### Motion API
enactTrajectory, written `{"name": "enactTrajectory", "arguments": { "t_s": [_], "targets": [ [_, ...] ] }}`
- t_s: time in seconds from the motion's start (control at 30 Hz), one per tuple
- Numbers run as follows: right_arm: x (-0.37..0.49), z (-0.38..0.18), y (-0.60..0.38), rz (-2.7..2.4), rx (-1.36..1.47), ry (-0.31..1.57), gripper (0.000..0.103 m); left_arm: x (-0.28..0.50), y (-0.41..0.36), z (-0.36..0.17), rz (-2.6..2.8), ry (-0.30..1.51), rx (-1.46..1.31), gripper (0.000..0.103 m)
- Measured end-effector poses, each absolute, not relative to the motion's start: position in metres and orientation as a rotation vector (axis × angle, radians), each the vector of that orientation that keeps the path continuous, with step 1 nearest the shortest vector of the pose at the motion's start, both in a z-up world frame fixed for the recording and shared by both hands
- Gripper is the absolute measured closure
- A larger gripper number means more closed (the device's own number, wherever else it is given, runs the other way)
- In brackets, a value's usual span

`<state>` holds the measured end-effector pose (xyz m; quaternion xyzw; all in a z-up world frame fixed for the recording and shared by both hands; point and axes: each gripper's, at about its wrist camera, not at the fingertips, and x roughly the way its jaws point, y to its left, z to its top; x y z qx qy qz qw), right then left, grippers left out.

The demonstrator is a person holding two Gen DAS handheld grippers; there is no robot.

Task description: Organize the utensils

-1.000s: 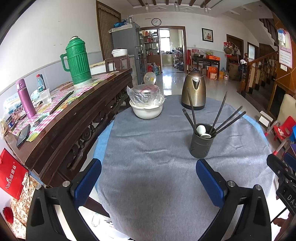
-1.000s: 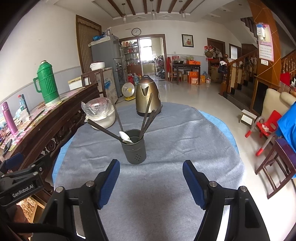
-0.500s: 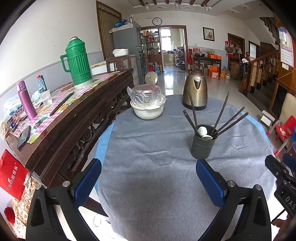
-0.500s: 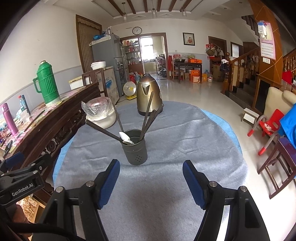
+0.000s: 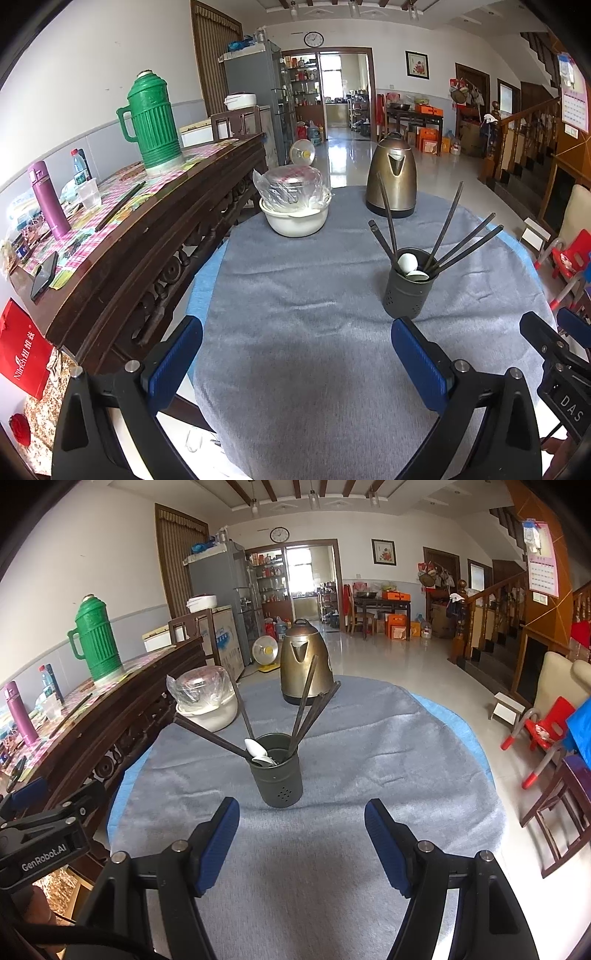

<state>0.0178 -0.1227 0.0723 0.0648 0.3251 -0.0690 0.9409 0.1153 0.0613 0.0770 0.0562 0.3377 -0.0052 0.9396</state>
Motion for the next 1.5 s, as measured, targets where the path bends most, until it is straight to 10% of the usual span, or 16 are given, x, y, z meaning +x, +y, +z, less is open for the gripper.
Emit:
{"name": "enactTrajectory", "arguments": {
  "t_s": [1.5],
  "targets": [
    [0.019, 0.063, -0.125, -0.164, 0.154, 0.662, 0.029, 0.12, 0.055, 0.067, -0.049, 0.705, 0.116, 0.001]
  ]
}}
